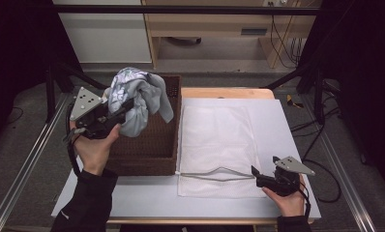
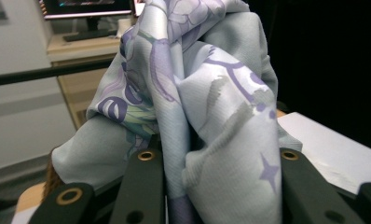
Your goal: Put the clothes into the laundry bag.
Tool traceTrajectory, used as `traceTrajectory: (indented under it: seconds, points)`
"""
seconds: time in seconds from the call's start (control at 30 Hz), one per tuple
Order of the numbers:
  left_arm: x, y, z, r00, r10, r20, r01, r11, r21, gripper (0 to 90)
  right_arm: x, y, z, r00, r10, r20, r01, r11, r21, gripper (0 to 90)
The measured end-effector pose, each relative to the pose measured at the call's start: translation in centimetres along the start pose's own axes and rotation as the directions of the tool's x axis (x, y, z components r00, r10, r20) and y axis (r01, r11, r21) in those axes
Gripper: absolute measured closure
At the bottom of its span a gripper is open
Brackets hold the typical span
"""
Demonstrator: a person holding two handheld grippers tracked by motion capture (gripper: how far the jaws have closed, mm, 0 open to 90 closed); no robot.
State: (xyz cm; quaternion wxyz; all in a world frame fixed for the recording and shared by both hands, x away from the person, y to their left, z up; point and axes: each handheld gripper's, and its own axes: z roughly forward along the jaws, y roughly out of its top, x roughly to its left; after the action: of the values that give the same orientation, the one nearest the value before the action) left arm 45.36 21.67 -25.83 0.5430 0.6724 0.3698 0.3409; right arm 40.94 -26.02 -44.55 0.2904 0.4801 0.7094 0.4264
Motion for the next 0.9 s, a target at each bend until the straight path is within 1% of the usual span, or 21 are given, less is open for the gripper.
traceTrajectory:
  seconds: [0.03, 0.07, 0.1, 0.13, 0.2, 0.23, 0.27, 0.3, 0.33, 0.37, 0.4, 0.43, 0.5, 0.57, 0.6, 0.63, 0.67, 0.73, 0.83, 0.9]
  points:
    - [-0.5, 0.2, -0.1, 0.9998, 0.013, 0.014, -0.013, 0.9999, -0.006, 66.9, 0.0, 0.0, 0.0, 1.0000, 0.000, 0.000, 0.000, 1.000, 0.000, 14.0]
    - [-1.4, 0.5, -0.1, 0.9986, 0.038, 0.037, -0.037, 0.9990, -0.024, 66.8, 0.0, 0.1, -0.1, 1.0000, 0.001, 0.000, -0.001, 1.000, -0.004, 14.0]
    - [-1.4, 0.5, -0.1, 0.9986, 0.038, 0.037, -0.037, 0.9990, -0.024, 66.8, 0.0, 0.1, -0.1, 1.0000, 0.001, 0.000, -0.001, 1.000, -0.004, 14.0]
    - [-2.0, 0.5, -0.1, 0.9977, 0.033, 0.060, -0.032, 0.9993, -0.017, 66.8, 0.0, 0.1, -0.2, 1.0000, -0.003, 0.004, 0.003, 1.000, -0.007, 14.0]
    - [-3.1, 0.7, 0.0, 0.9952, 0.046, 0.086, -0.044, 0.9989, -0.018, 66.8, 0.0, 0.2, -0.4, 0.9999, -0.006, 0.008, 0.007, 1.000, -0.016, 13.9]
    - [-3.7, 0.7, 0.2, 0.9935, 0.049, 0.103, -0.047, 0.9987, -0.020, 66.8, 0.0, 0.3, -0.5, 1.0000, -0.001, 0.006, 0.001, 1.000, -0.019, 13.9]
    - [-4.1, 0.7, 0.3, 0.9925, 0.046, 0.113, -0.044, 0.9988, -0.023, 66.8, -0.1, 0.3, -0.5, 1.0000, -0.001, 0.007, 0.001, 1.000, -0.024, 13.9]
    - [-4.6, 0.8, 0.5, 0.9905, 0.054, 0.126, -0.053, 0.9985, -0.018, 66.8, -0.1, 0.3, -0.6, 0.9999, -0.002, 0.010, 0.003, 1.000, -0.028, 13.9]
    - [-5.2, 0.8, 0.7, 0.9890, 0.052, 0.138, -0.050, 0.9986, -0.018, 66.7, -0.1, 0.4, -0.7, 1.0000, 0.002, 0.008, -0.002, 1.000, -0.027, 13.8]
    - [-5.8, 0.8, 1.0, 0.9863, 0.057, 0.155, -0.054, 0.9983, -0.019, 66.7, -0.1, 0.4, -0.8, 0.9999, -0.003, 0.010, 0.003, 0.999, -0.034, 13.7]
    - [-6.2, 0.9, 1.2, 0.9846, 0.061, 0.164, -0.059, 0.9981, -0.018, 66.7, -0.1, 0.5, -0.9, 1.0000, 0.004, 0.007, -0.004, 0.999, -0.034, 13.5]
    - [-6.8, 0.9, 1.4, 0.9821, 0.065, 0.177, -0.063, 0.9978, -0.018, 66.7, -0.1, 0.5, -1.0, 0.9999, -0.004, 0.012, 0.005, 0.999, -0.037, 13.4]
    - [-7.9, 0.9, 1.9, 0.9761, 0.076, 0.204, -0.074, 0.9971, -0.017, 66.6, -0.2, 0.6, -1.1, 0.9999, 0.004, 0.014, -0.004, 0.999, -0.037, 13.4]
    - [-8.9, 0.9, 2.4, 0.9710, 0.098, 0.218, -0.096, 0.9952, -0.021, 66.7, -0.2, 0.6, -1.3, 0.9999, 0.007, 0.015, -0.006, 0.999, -0.041, 13.3]
    - [-9.6, 0.9, 2.6, 0.9670, 0.107, 0.231, -0.105, 0.9942, -0.021, 66.6, -0.2, 0.7, -1.4, 0.9998, 0.010, 0.017, -0.009, 0.999, -0.041, 12.9]
    - [-10.0, 0.8, 2.8, 0.9647, 0.110, 0.240, -0.108, 0.9940, -0.019, 66.6, -0.3, 0.7, -1.5, 0.9997, 0.014, 0.019, -0.013, 0.999, -0.044, 12.3]
    - [-10.6, 0.7, 3.0, 0.9606, 0.105, 0.257, -0.106, 0.9943, -0.012, 66.6, -0.3, 0.7, -1.5, 0.9997, 0.014, 0.019, -0.013, 0.999, -0.044, 12.3]
    - [-11.5, 0.4, 3.6, 0.9548, 0.108, 0.277, -0.111, 0.9938, -0.005, 66.6, -0.3, 0.7, -1.6, 0.9997, 0.015, 0.019, -0.014, 0.999, -0.044, 12.2]
    - [-12.8, -0.3, 4.6, 0.9460, 0.109, 0.305, -0.118, 0.9930, 0.011, 66.6, -0.4, 0.7, -1.7, 0.9994, 0.022, 0.025, -0.021, 0.999, -0.039, 11.8]
    - [-13.6, -0.9, 5.3, 0.9411, 0.099, 0.324, -0.112, 0.9935, 0.021, 66.6, -0.5, 0.7, -1.7, 0.9991, 0.028, 0.032, -0.027, 0.999, -0.038, 11.7]
